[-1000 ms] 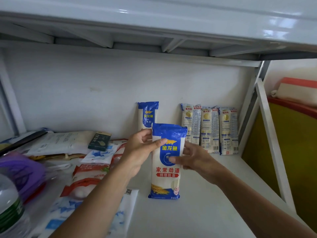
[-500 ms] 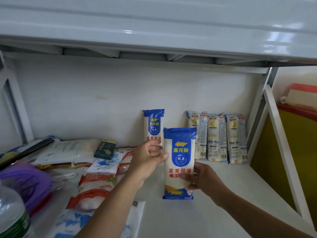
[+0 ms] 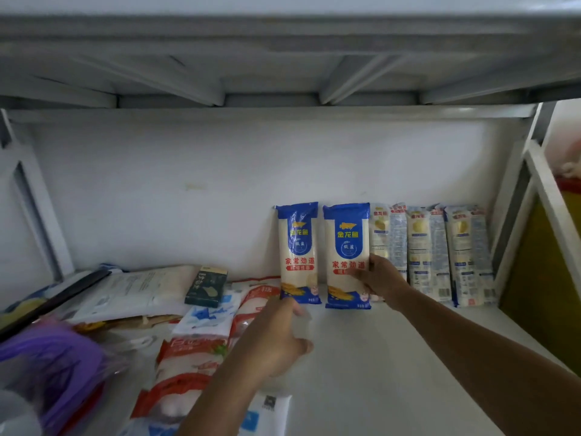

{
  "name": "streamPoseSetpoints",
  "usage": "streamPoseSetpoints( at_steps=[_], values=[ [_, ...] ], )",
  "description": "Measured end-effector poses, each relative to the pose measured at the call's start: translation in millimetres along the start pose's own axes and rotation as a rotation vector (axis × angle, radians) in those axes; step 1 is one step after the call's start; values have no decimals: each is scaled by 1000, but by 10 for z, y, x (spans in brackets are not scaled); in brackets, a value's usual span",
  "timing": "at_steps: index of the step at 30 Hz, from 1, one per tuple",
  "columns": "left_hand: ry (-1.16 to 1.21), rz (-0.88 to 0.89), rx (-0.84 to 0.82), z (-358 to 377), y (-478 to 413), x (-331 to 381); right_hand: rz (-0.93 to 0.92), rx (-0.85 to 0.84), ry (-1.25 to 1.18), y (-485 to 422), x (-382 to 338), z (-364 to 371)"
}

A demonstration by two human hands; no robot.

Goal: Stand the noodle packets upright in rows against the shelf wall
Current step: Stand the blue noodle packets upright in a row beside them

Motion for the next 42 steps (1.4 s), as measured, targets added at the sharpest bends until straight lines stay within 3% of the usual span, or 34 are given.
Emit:
streamPoseSetpoints(
  at_steps=[18, 28, 35, 42],
  values=[
    [-187, 57, -78, 194, -11, 167, 90, -46, -64, -528, 267, 191],
    [-189, 102, -116, 308, -21, 278, 93, 4, 34, -454, 279, 213],
    [-234, 110, -136, 314, -8, 274, 65, 92, -59, -501, 329, 199],
    [-251, 109, -155, 356, -45, 279, 76, 2, -48, -566, 313, 363]
  ],
)
Point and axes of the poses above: each hand's wrist, its own y-axis away from the middle knuckle, its own z-axis out of the palm, x = y × z, the point moved 9 cm from there along -y, towards the middle knuckle, and after that the axes turned 8 degrees about -y, right-handed, at the moved point
